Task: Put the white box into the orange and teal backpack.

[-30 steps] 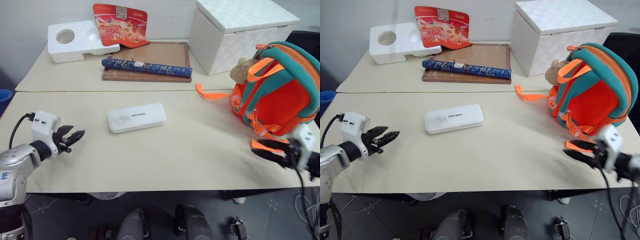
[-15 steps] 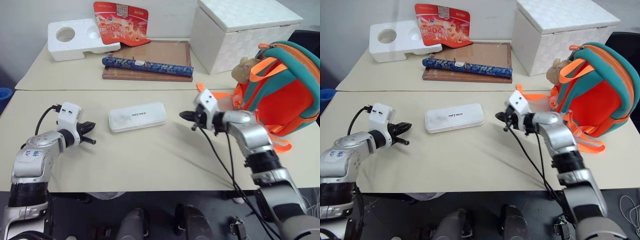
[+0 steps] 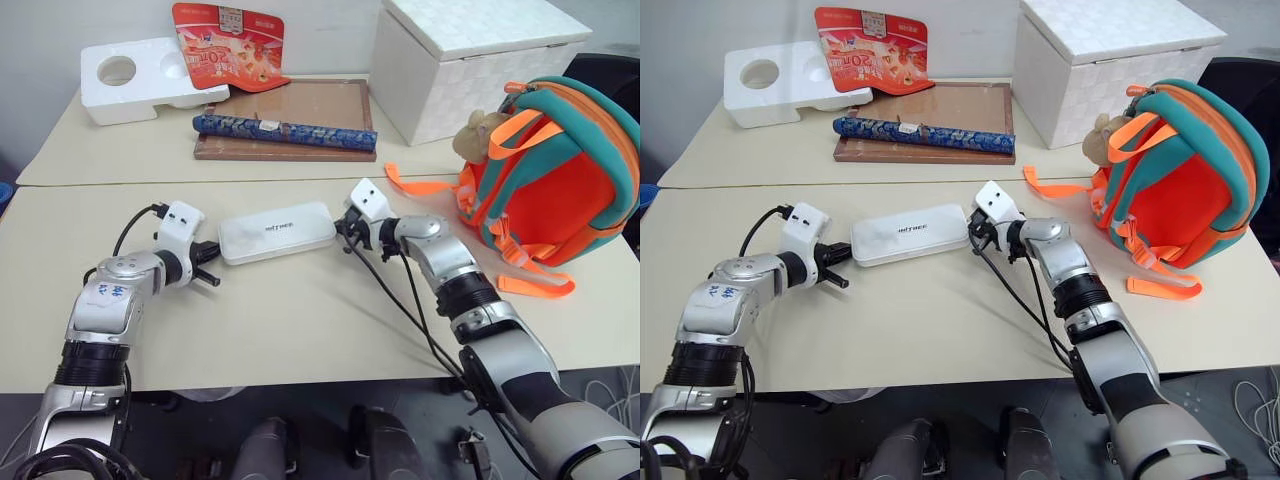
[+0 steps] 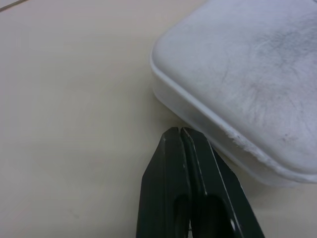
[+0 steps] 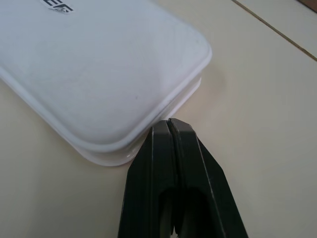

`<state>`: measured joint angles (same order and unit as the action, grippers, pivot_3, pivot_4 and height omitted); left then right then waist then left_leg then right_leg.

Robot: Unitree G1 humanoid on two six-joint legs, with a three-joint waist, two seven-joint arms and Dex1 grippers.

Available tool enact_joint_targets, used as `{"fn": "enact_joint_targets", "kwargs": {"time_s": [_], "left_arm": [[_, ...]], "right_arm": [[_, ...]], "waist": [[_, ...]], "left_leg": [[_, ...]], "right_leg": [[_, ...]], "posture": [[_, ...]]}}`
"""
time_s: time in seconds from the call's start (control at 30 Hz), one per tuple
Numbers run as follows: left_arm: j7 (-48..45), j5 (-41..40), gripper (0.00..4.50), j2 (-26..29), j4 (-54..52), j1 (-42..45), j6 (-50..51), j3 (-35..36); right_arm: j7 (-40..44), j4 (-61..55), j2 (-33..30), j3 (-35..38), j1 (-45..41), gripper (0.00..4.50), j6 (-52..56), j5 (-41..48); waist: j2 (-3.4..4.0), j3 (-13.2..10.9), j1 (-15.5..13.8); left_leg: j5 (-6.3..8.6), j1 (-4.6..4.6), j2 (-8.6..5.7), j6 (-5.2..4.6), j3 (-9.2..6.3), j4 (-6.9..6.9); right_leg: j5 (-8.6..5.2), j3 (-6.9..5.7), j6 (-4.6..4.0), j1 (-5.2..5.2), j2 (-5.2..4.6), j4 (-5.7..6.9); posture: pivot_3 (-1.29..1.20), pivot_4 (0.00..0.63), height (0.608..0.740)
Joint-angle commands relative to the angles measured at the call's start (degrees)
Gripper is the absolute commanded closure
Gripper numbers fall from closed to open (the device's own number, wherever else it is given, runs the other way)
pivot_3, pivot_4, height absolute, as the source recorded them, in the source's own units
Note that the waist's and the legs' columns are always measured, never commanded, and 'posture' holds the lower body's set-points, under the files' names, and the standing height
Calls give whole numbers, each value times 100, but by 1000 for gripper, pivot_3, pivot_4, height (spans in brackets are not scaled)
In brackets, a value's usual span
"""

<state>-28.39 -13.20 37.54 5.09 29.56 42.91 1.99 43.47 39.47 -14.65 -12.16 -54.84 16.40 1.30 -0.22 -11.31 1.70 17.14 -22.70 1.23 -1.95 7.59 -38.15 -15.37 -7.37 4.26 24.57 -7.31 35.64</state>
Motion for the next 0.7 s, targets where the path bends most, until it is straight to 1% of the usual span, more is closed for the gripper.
{"fn": "enact_joint_targets", "kwargs": {"time_s": [0.03,0.23,0.27,0.37,0.47,0.5,0.53,0.57,0.63,0.7], "left_arm": [[-265,81,4441,-16,134,300,-240,-135],[-565,89,4441,49,483,440,-239,-94],[-642,53,4273,98,540,436,-179,-40],[-904,-105,3573,240,734,483,60,134],[-1451,-485,2653,475,1314,794,631,364],[-1604,-541,2317,541,1438,865,719,362],[-1867,-613,2130,652,1726,1039,852,340],[-2119,-710,1741,743,1993,1222,1051,323],[-2497,-846,1267,854,2400,1527,1395,278],[-2793,-919,624,895,2886,1866,1809,196]], "right_arm": [[214,-715,24,-51,196,4500,139,53],[185,-1660,-158,31,658,4500,708,77],[164,-1715,-184,48,683,4500,742,66],[131,-1767,-260,80,716,4500,770,35],[184,-1689,-356,92,695,4500,747,28],[206,-1682,-375,90,693,4500,741,31],[222,-1666,-402,72,691,4500,702,7],[234,-1655,-422,57,692,4500,668,-14],[254,-1634,-446,33,689,4500,619,-46],[273,-1631,-469,25,687,4500,598,-58]], "waist": [[0,0,-6],[0,0,-3],[0,0,0],[0,0,13],[-2,1,9],[-2,1,14],[-2,1,17],[-2,1,16],[-3,1,13],[-3,1,14]], "left_leg": [[0,0,0,0,-1,0],[-1,0,0,0,-1,0],[-1,0,0,0,0,0],[-1,0,2,1,3,0],[-1,2,3,1,4,-1],[-1,2,4,2,5,-1],[-1,3,4,1,8,-1],[-1,3,4,2,11,0],[-1,1,6,2,13,-1],[-1,1,8,2,16,-3]], "right_leg": [[0,0,0,0,0,1],[0,-1,0,2,0,2],[0,-1,0,3,0,2],[0,-3,0,4,2,3],[0,-5,0,4,6,4],[0,-6,0,4,10,4],[0,-4,0,5,11,4],[0,-3,0,8,13,5],[0,-1,1,10,45,6],[0,3,1,11,52,5]], "posture": [[0,150,740],[0,150,740],[0,150,740],[0,150,740],[0,150,740],[0,150,740],[0,150,740],[0,150,740],[0,150,740],[0,150,740]]}}
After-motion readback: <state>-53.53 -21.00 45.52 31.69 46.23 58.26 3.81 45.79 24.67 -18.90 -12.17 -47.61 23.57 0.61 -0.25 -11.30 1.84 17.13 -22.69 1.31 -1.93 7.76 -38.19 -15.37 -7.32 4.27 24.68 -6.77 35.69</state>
